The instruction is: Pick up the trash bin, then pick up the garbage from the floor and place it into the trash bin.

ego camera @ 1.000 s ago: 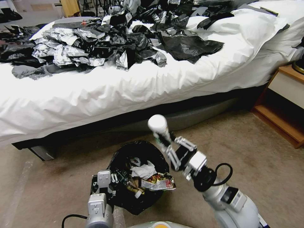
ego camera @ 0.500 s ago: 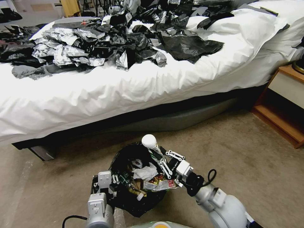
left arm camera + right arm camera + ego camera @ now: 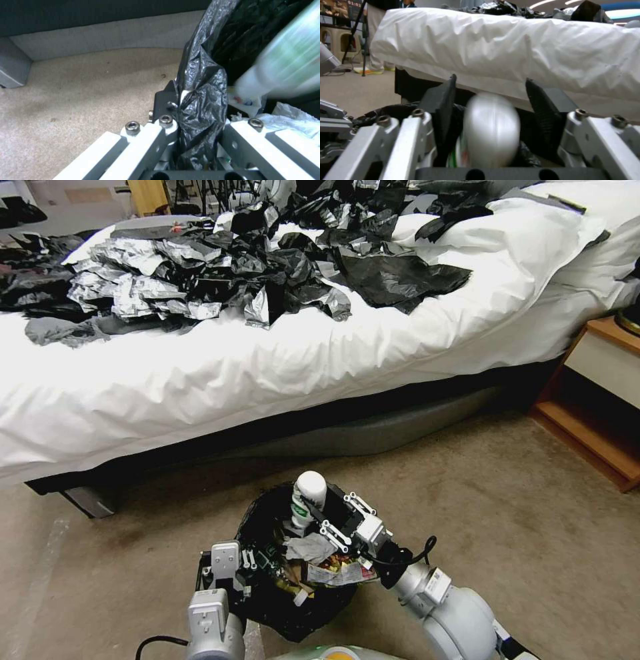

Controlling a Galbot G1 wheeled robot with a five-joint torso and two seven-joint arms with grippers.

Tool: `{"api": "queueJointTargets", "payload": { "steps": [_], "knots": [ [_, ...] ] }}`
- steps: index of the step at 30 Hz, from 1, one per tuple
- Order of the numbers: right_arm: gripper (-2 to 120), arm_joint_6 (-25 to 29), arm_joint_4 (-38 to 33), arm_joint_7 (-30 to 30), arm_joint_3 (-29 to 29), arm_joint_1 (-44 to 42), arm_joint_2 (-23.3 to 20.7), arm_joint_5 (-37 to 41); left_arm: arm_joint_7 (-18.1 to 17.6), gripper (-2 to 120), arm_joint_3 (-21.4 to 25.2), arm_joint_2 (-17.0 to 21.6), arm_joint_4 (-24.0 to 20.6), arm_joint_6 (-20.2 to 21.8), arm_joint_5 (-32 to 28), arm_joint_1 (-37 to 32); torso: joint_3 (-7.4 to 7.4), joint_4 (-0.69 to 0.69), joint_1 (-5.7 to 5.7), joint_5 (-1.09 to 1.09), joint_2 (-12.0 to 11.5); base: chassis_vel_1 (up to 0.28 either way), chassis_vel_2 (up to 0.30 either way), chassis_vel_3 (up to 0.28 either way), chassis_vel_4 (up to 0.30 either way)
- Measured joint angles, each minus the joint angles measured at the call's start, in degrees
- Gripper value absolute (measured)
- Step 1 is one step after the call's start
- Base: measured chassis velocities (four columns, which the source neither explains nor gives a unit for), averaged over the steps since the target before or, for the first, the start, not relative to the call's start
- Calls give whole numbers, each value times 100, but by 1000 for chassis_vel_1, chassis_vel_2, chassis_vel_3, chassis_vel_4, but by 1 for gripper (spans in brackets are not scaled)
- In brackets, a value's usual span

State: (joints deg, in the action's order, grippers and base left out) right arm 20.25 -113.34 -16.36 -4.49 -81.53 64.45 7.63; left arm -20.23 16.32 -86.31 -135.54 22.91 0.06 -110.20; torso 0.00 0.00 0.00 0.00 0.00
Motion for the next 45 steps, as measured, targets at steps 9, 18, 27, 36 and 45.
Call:
{"api": "queueJointTargets", "payload": {
  "steps": [9,18,27,36,45],
  "knots": [
    [89,-23,38,1,86,-21,14,-92,-6,2,-20,-10,0,31,-39,17,0,0,0,0,0,0,0,0,0],
    [111,-20,-95,12,-8,-93,-60,-117,-6,2,-23,-21,10,59,-60,37,0,0,0,0,0,0,0,0,0],
    [114,-29,-570,212,-273,-122,-107,-143,-4,2,25,-16,23,76,-92,60,0,0,0,1,0,0,0,0,0],
    [101,-361,-1970,1590,-1038,-446,91,-144,-30,2,118,23,90,243,-269,138,0,0,0,0,0,0,0,0,0],
    [100,-334,-1599,2654,-1822,-1106,716,-393,-37,2,216,72,65,278,-308,142,0,0,0,0,0,0,0,0,0]
  ]
}}
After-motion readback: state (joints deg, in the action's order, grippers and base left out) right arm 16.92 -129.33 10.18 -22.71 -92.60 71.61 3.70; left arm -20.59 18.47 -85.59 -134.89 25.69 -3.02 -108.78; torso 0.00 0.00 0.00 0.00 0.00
